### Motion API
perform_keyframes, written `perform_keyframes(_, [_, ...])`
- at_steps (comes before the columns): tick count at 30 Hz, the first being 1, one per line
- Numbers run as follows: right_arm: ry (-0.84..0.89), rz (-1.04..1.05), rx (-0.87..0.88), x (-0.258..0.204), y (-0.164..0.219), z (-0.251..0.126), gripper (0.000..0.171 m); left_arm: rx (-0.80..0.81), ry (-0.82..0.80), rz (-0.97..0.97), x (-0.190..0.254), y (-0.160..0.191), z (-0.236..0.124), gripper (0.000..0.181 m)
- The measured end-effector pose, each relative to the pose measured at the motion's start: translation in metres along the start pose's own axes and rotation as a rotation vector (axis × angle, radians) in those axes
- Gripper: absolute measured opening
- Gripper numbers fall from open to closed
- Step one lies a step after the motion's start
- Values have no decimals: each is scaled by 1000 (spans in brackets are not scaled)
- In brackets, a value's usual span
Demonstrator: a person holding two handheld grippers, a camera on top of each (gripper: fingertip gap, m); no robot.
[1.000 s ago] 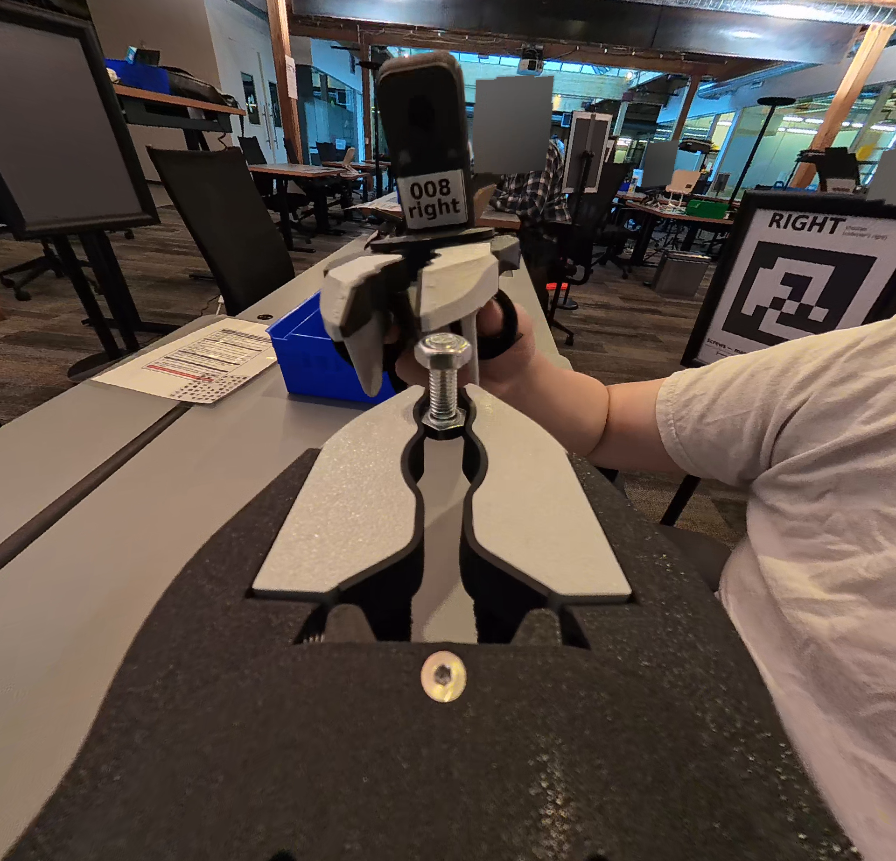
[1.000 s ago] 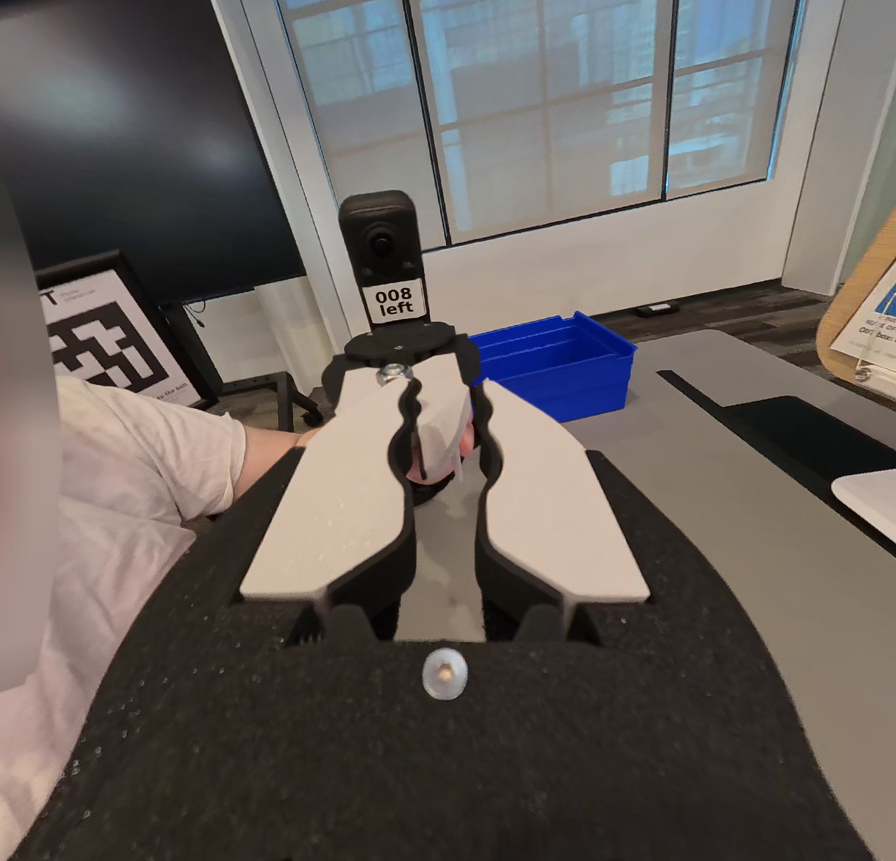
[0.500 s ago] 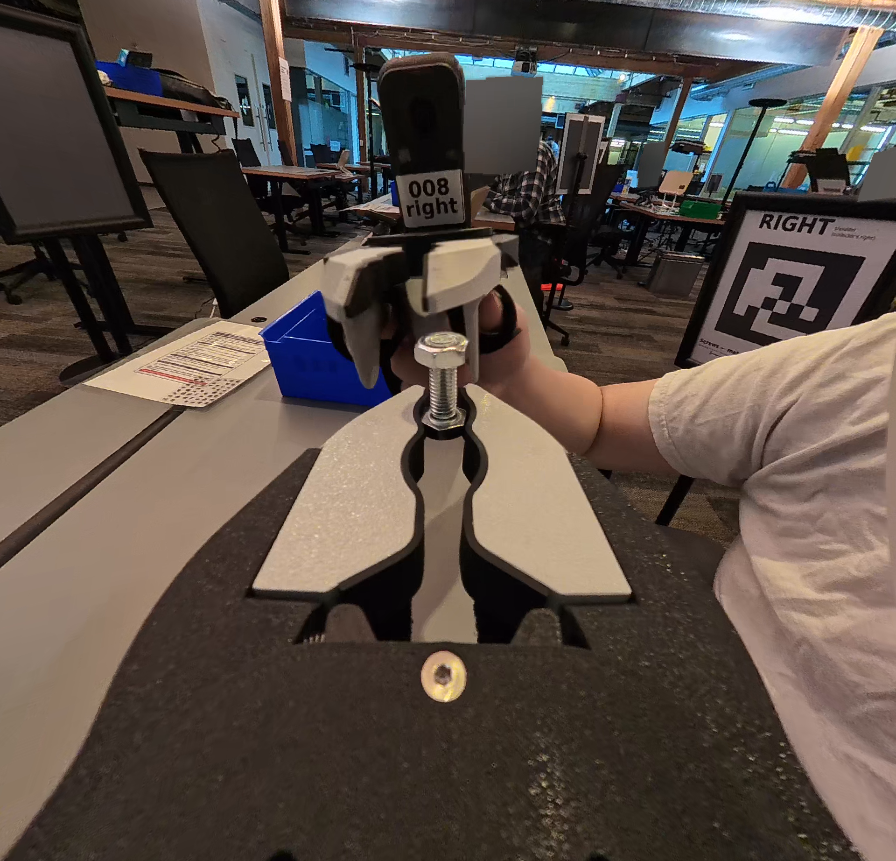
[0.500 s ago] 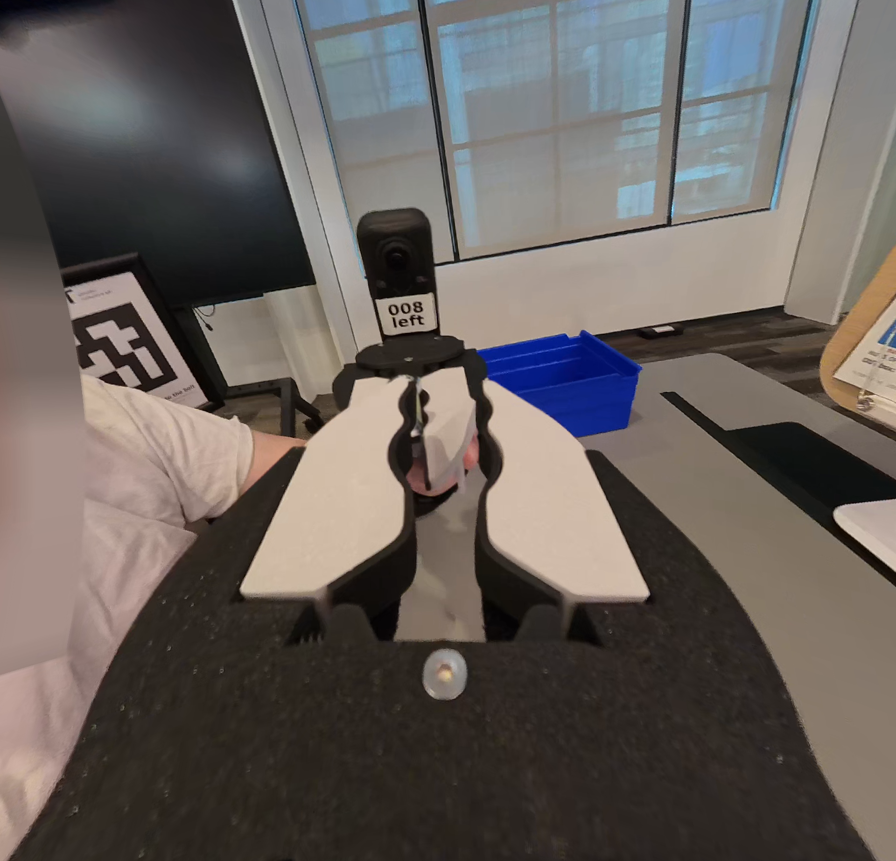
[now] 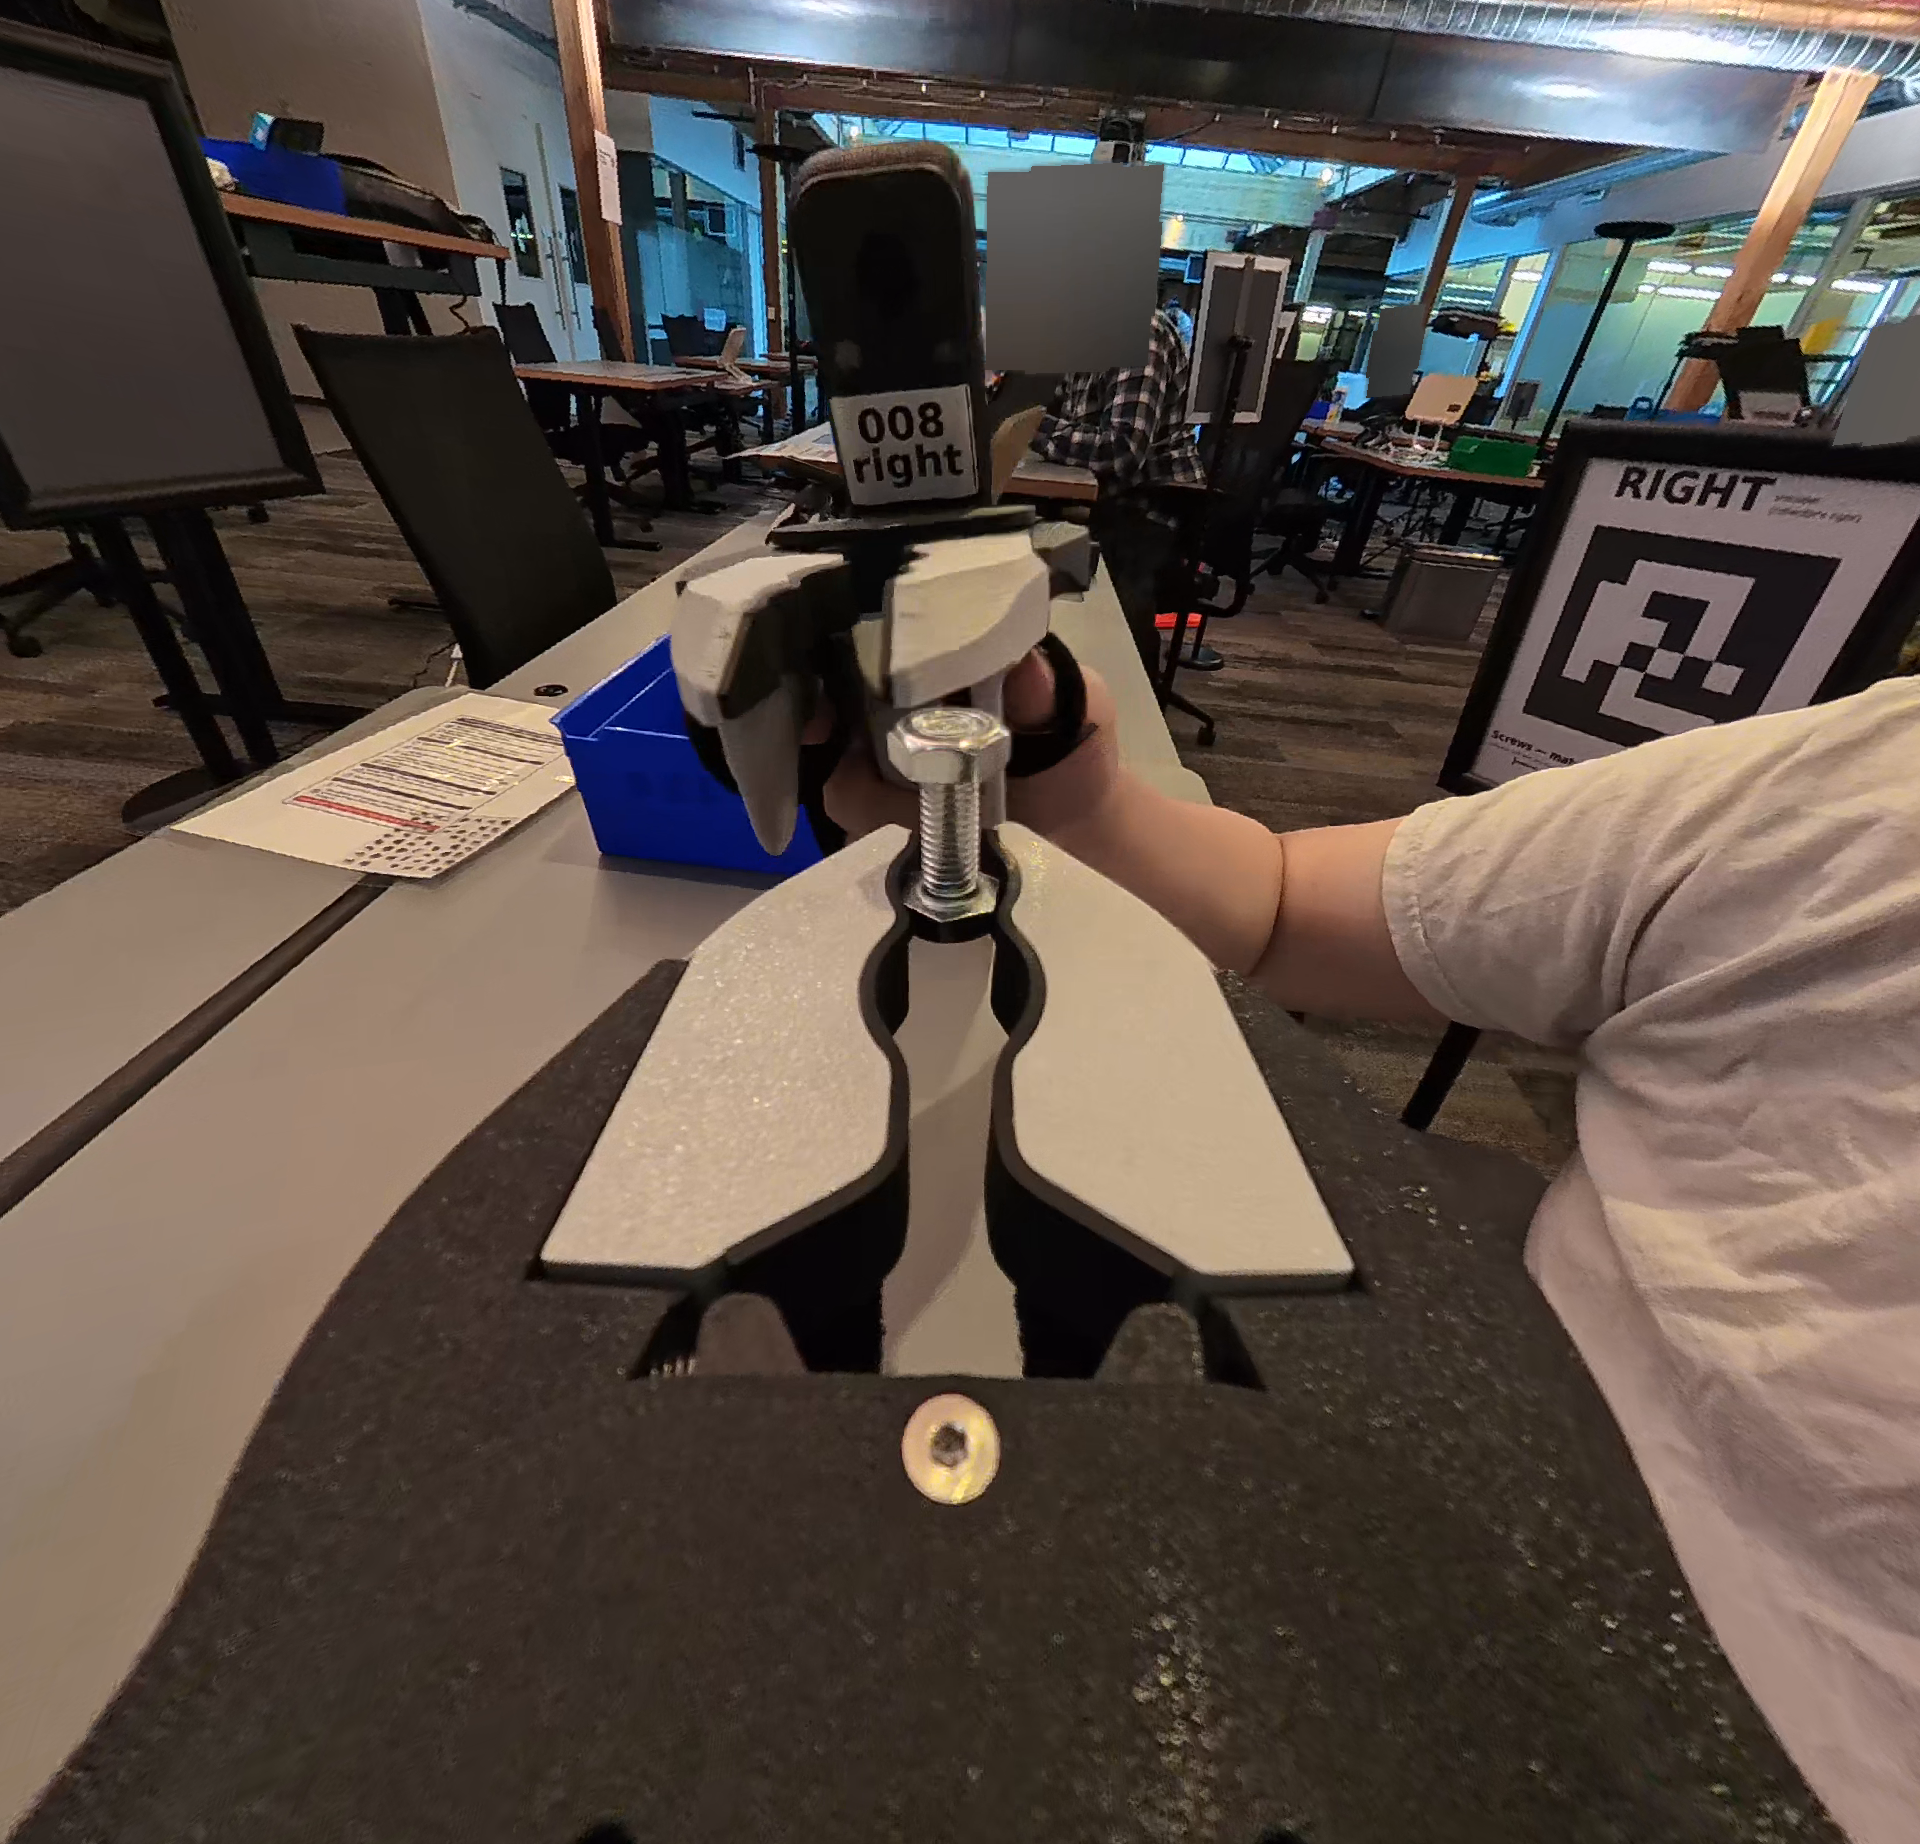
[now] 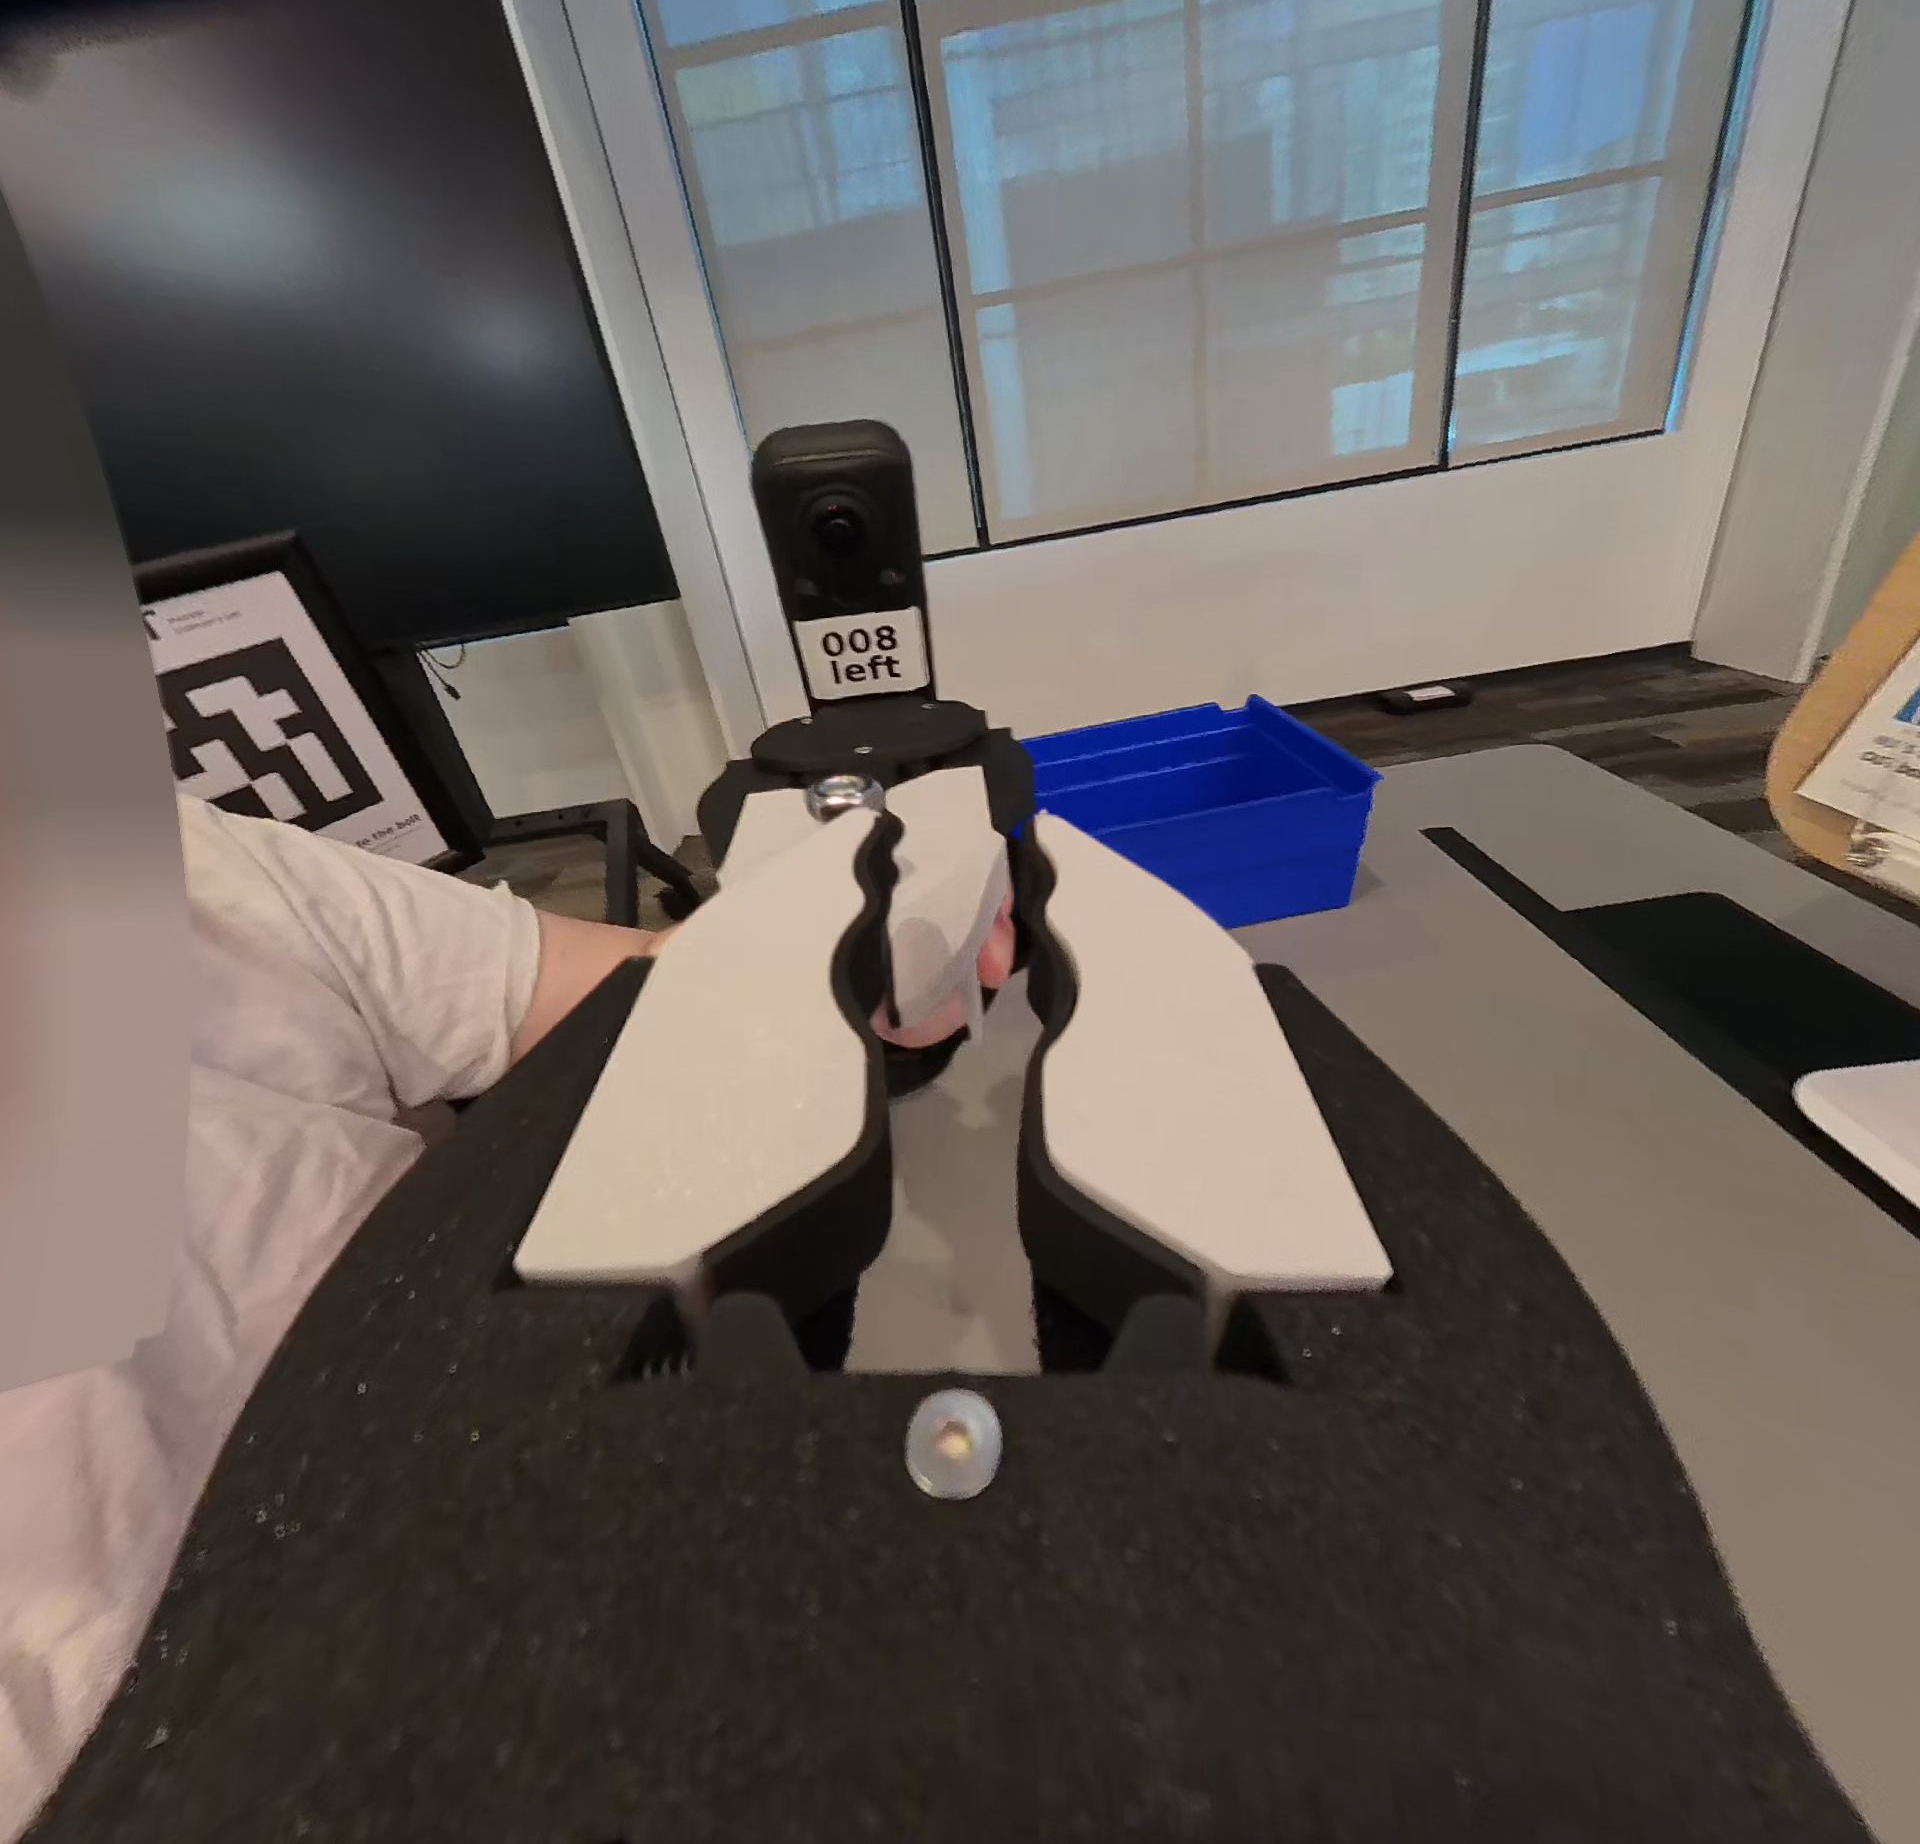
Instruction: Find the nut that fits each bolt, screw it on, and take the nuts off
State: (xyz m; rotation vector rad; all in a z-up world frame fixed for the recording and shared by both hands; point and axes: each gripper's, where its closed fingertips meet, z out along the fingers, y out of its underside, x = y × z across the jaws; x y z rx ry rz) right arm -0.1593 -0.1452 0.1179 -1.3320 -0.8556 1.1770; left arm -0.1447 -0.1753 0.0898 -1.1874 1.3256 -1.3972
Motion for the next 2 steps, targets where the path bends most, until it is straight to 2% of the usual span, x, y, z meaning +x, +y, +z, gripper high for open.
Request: perform_keyframes(2, [-32, -3, -9, -8, 0, 3, 23, -6, 4, 2, 1, 1, 1, 10])
